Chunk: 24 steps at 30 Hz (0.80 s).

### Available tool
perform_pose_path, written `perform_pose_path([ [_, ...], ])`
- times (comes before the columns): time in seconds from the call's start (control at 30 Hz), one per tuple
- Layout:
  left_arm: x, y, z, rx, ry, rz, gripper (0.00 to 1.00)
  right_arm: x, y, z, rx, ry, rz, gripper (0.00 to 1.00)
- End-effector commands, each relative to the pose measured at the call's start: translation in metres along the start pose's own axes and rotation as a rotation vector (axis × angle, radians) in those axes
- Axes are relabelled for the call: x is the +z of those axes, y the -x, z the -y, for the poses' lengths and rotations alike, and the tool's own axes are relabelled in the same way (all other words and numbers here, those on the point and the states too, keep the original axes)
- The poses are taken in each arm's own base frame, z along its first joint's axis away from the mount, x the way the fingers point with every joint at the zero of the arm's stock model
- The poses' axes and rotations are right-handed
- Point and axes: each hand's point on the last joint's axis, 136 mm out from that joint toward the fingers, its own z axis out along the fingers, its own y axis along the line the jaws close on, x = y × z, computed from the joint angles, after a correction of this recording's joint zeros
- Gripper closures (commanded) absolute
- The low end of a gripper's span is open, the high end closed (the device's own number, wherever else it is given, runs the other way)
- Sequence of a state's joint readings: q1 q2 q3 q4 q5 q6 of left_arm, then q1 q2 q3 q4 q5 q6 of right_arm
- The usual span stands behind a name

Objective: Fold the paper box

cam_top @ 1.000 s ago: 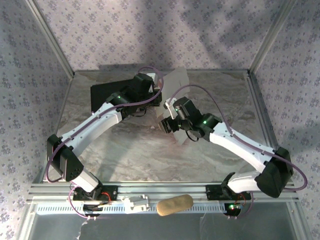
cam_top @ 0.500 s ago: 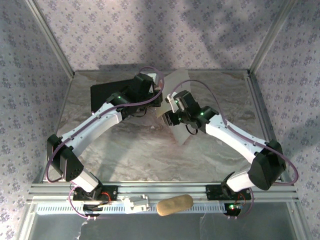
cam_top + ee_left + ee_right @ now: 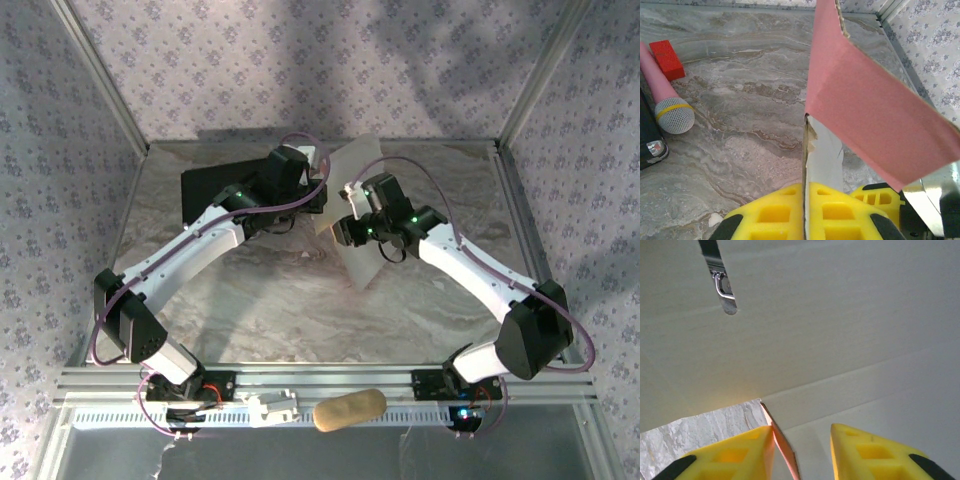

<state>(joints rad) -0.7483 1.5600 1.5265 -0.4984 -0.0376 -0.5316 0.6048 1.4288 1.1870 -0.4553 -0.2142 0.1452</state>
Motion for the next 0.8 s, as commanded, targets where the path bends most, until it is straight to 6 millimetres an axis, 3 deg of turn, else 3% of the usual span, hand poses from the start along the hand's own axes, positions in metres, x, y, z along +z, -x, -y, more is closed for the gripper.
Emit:
perform_pose_path([
  [0.0,-0.012,0.014,0.014,0.025,-0.039,0.037,1.00,0.005,-0.012,0.004,0.016,-0.003,-0.045,0.66],
  [0.47,-0.008,0.005,0.017,0.052,-0.054,0.008,1.00,0.024,-0.015,0.028,0.059,-0.069,-0.067,0.51],
  [0.5,-0.008,0.004,0.016,0.054,-0.055,0.007,1.00,0.020,-0.002,0.025,0.050,-0.065,-0.040,0.51],
  [0.63,-0.008,0.002,0.017,0.073,-0.065,0.009,1.00,0.014,0.000,0.021,0.033,-0.088,-0.034,0.51],
  [0.77,-0.006,-0.001,0.014,0.138,-0.068,0.019,1.00,-0.011,0.001,0.016,0.084,-0.062,0.043,0.50],
])
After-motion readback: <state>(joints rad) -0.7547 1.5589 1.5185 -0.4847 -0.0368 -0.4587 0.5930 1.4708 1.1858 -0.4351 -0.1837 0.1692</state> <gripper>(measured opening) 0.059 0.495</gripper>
